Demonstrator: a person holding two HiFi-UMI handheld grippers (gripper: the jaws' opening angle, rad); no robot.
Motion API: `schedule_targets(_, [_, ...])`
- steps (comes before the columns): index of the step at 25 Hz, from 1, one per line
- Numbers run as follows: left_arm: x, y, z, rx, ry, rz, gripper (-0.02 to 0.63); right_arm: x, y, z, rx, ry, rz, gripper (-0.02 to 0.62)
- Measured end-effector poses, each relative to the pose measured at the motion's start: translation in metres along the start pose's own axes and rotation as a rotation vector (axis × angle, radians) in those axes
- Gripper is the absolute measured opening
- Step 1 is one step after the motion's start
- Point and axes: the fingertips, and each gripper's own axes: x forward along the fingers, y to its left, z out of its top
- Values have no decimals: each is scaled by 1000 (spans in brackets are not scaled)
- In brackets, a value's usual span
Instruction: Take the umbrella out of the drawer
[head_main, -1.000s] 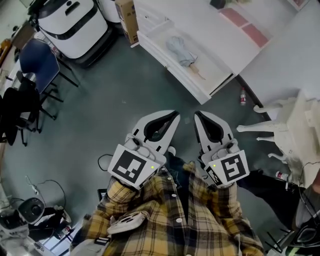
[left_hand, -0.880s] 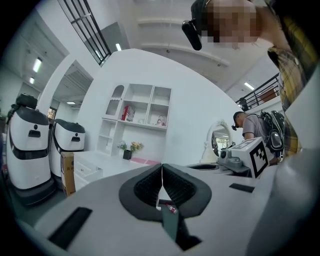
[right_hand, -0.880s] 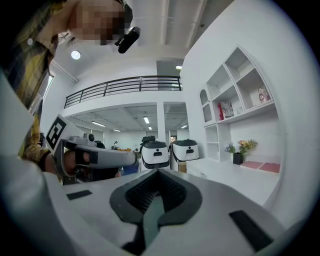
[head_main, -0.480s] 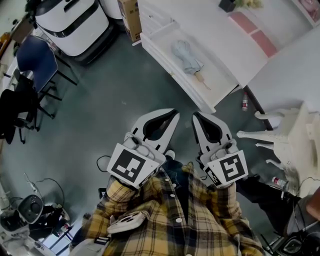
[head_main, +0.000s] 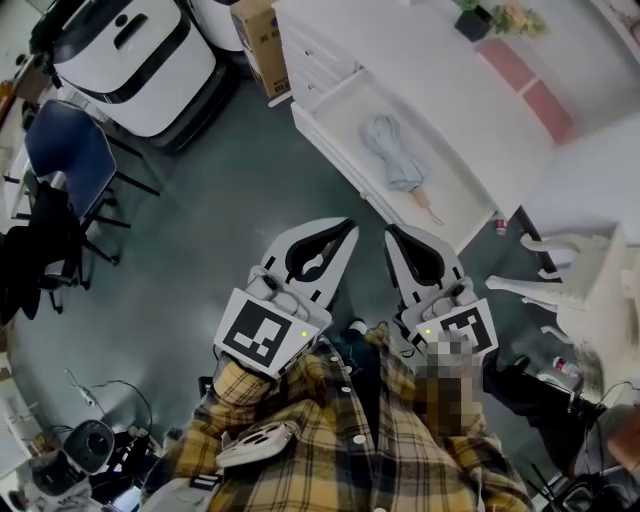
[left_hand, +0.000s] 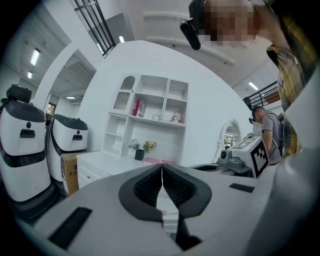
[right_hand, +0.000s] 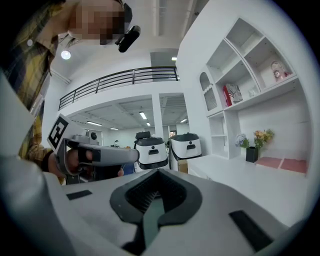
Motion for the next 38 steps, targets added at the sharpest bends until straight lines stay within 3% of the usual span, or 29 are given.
schedule_targets(6, [10,68,9,-13,20,-11,23,57,-19,5,31,18,-52,17])
schedule_targets(13, [12,118,13,-42,24,-20,23,99,-32,6,51,45,-88,17])
schedule_targets(21, [21,139,-6,-101,56,-25,23,119,-47,0,55,82,-97,17])
schedule_targets(28, [47,152,-5,-89,71,-48,23,131,-76,-6,65,85,-125,17])
schedule_targets(38, [135,171,20,-50,96,-131,23,153,-154,-5,94,92,-194,17])
